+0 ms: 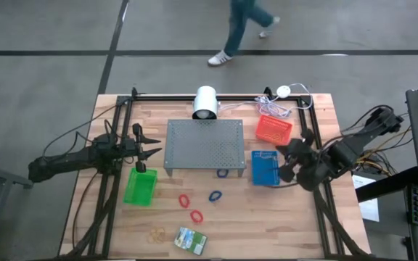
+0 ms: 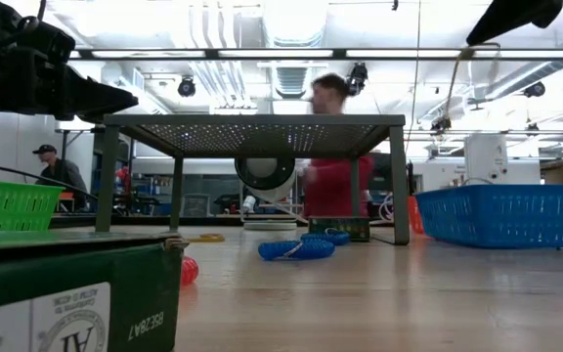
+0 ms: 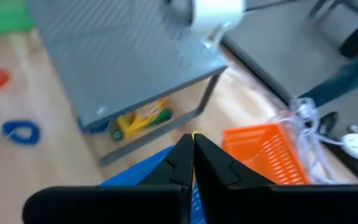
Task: Pick & Place Office Desk Supplies
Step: Put the yellow rubber band into the orange bin
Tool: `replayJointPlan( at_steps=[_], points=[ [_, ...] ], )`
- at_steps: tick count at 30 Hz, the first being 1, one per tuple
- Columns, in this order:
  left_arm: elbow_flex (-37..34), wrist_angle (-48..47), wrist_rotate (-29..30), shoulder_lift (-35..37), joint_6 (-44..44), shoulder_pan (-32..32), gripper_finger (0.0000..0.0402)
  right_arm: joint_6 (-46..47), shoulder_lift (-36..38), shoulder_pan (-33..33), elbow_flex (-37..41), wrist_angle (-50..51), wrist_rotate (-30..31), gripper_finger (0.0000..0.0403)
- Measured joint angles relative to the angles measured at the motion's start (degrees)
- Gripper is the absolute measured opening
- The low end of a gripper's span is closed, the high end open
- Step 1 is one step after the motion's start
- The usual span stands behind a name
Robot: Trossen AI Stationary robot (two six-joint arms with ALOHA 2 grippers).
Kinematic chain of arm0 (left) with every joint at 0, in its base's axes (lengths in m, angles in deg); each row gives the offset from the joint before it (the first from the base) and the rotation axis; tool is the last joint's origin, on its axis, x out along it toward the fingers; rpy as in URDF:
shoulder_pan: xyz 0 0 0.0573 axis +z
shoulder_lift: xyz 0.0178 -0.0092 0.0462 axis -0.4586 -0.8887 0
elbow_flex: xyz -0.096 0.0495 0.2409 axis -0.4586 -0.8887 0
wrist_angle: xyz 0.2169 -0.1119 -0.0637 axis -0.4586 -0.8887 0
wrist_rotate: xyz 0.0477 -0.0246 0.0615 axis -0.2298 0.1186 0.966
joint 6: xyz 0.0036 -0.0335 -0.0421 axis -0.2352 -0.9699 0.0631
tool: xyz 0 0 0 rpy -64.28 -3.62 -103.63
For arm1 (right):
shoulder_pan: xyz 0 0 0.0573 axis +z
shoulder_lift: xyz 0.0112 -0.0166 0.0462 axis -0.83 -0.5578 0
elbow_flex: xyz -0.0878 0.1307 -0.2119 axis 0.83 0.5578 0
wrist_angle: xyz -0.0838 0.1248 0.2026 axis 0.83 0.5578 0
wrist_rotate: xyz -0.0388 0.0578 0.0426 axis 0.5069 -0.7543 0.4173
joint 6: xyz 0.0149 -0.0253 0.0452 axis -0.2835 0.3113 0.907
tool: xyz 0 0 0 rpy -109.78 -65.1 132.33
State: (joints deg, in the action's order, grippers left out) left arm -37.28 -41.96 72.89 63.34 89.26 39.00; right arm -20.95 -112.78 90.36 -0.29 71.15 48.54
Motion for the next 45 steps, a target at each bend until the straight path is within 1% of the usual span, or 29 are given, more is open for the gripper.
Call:
replayJointPlan(
  at_steps=[4,8,15,23,29,32,39,41,45],
  points=[
    [0.0,0.0,0.0,0.0,0.0,0.0,0.0134,2.9,3.1,-2.0,0.0,2.1,0.5,0.0008],
    [0.0,0.0,0.0,0.0,0.0,0.0,0.0134,3.7,5.6,-5.7,0.0,4.2,0.6,0.0008],
    [0.0,0.0,0.0,0.0,0.0,0.0,0.0134,0.1,9.6,-14.0,0.0,4.7,0.0,0.0008],
    [0.0,0.0,0.0,0.0,0.0,0.0,0.0134,-4.5,12.5,-23.9,0.5,4.8,-4.9,0.0008],
    [0.0,0.0,0.0,0.0,0.0,0.0,0.0134,-6.4,13.0,-29.9,3.5,4.1,-9.3,0.0008],
    [0.0,0.0,0.0,0.0,0.0,0.0,0.0134,-7.5,12.9,-32.1,5.8,2.1,-10.5,0.0008],
    [0.0,0.0,0.0,0.0,0.0,0.0,0.0134,-11.1,13.0,-36.3,10.7,-4.7,-10.7,0.0008],
    [0.0,0.0,0.0,0.0,0.0,0.0,0.0134,-12.5,13.2,-38.0,12.1,-7.0,-11.9,0.0008],
    [0.0,0.0,0.0,0.0,0.0,0.0,0.0134,-15.2,13.1,-41.7,15.2,-11.4,-16.3,0.0008]
  ],
)
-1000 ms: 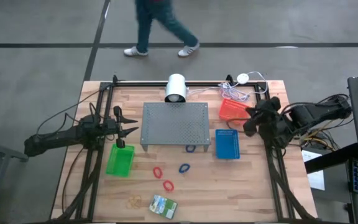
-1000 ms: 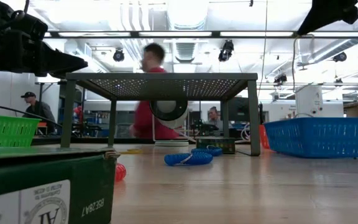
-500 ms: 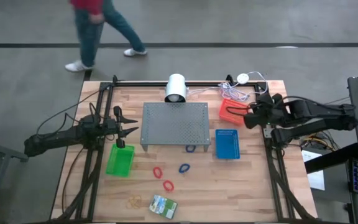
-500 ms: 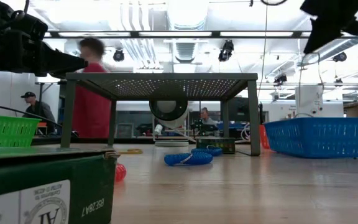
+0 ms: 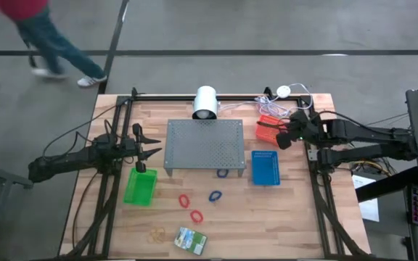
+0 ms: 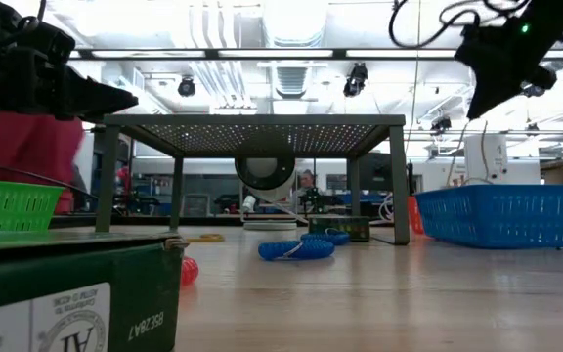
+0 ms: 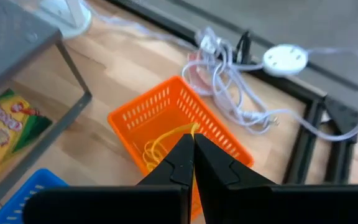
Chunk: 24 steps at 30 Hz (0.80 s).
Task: Pick & Place Office Desk Supplies
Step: Put the yellow rubber band into the orange bin
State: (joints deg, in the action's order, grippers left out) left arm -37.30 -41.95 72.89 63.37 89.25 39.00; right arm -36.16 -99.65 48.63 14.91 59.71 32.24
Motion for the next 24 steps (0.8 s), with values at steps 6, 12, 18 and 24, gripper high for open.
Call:
replayJointPlan(
  at_steps=[6,12,18,24],
  points=[
    [0.0,0.0,0.0,0.0,0.0,0.0,0.0134,-2.0,-0.3,-6.8,4.5,-6.2,-7.3,0.0008],
    [0.0,0.0,0.0,0.0,0.0,0.0,0.0134,-5.3,-1.0,-14.3,9.1,-15.8,-14.5,0.0008],
    [0.0,0.0,0.0,0.0,0.0,0.0,0.0134,-5.9,-5.4,-19.9,11.3,-19.2,-20.6,0.0008],
    [0.0,0.0,0.0,0.0,0.0,0.0,0.0134,-5.9,-11.7,-22.0,11.6,-21.7,-23.8,0.0008]
  ],
)
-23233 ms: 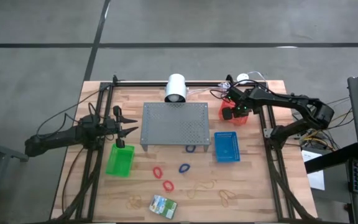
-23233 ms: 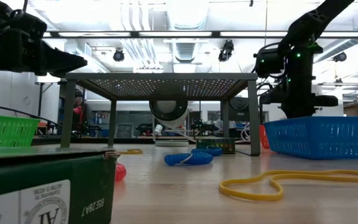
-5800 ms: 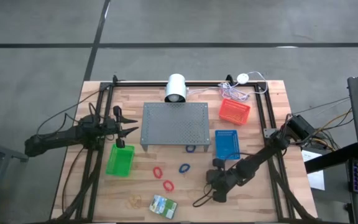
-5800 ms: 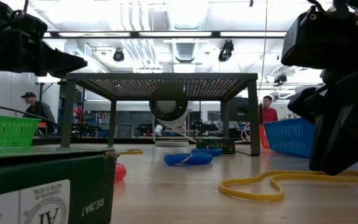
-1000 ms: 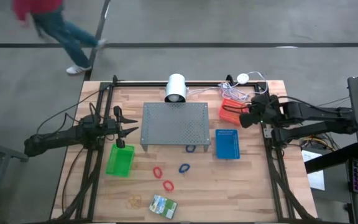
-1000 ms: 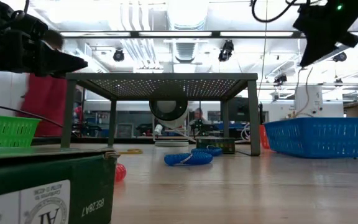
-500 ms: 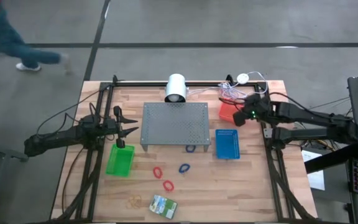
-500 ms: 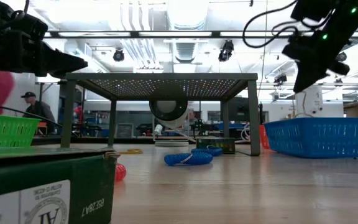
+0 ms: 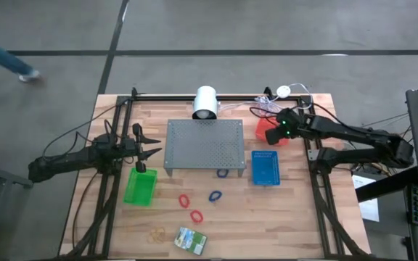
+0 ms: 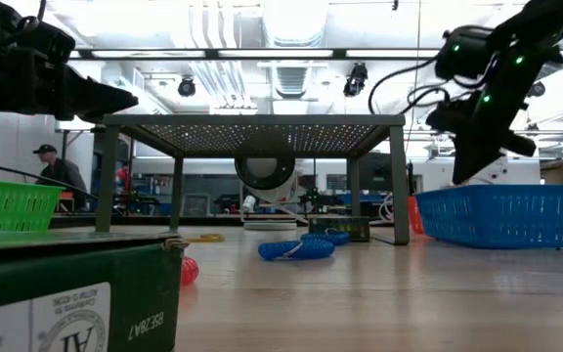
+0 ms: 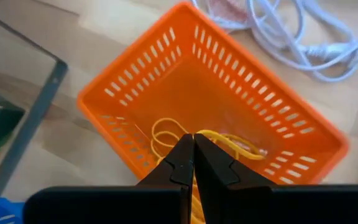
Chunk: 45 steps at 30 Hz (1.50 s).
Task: Pick & Place Office Desk Supplies
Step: Put the yellow rubber band into the orange bin
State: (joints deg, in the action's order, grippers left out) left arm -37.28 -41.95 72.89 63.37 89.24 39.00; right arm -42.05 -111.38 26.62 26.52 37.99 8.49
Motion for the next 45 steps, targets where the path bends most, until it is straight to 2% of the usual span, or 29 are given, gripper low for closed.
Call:
replayJointPlan(
  at_steps=[9,17,34,38,45],
  points=[
    [0.0,0.0,0.0,0.0,0.0,0.0,0.0134,0.8,-10.2,-3.8,-2.8,-1.1,-7.3,0.0008],
    [0.0,0.0,0.0,0.0,0.0,0.0,0.0134,1.0,-16.8,-4.5,-6.0,-0.5,-8.0,0.0008],
    [0.0,0.0,0.0,0.0,0.0,0.0,0.0134,-0.1,-19.4,-4.5,-8.1,-0.3,-7.6,0.001],
    [0.0,0.0,0.0,0.0,0.0,0.0,0.0134,-0.3,-19.4,-4.5,-8.1,-0.1,-7.5,0.0029],
    [0.0,0.0,0.0,0.0,0.0,0.0,0.0134,-0.4,-19.4,-4.5,-8.1,0.1,-7.4,0.0092]
  ],
)
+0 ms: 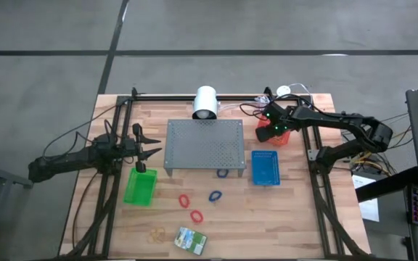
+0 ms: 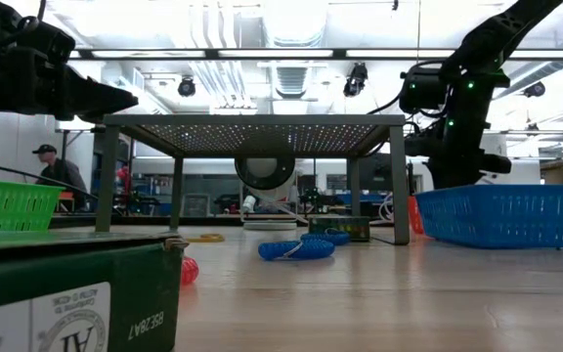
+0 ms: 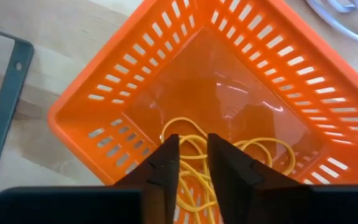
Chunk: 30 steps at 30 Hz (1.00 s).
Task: Pick & Place Office Desk Supplies
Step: Put the yellow rubber band into the orange bin
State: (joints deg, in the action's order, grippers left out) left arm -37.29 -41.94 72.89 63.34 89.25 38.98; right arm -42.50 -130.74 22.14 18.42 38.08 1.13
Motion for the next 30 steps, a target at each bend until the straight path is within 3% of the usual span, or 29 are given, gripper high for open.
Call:
replayJointPlan(
  at_steps=[9,21,30],
  points=[
    [0.0,0.0,0.0,0.0,0.0,0.0,0.0134,0.4,0.0,0.0,0.0,0.1,0.9,0.0135],
    [0.0,0.0,0.0,0.0,0.0,0.0,0.0134,0.4,1.4,0.1,0.0,0.0,1.0,0.0135],
    [0.0,0.0,0.0,0.0,0.0,0.0,0.0134,0.3,8.0,0.2,0.1,-0.5,-0.2,0.0134]
  ],
)
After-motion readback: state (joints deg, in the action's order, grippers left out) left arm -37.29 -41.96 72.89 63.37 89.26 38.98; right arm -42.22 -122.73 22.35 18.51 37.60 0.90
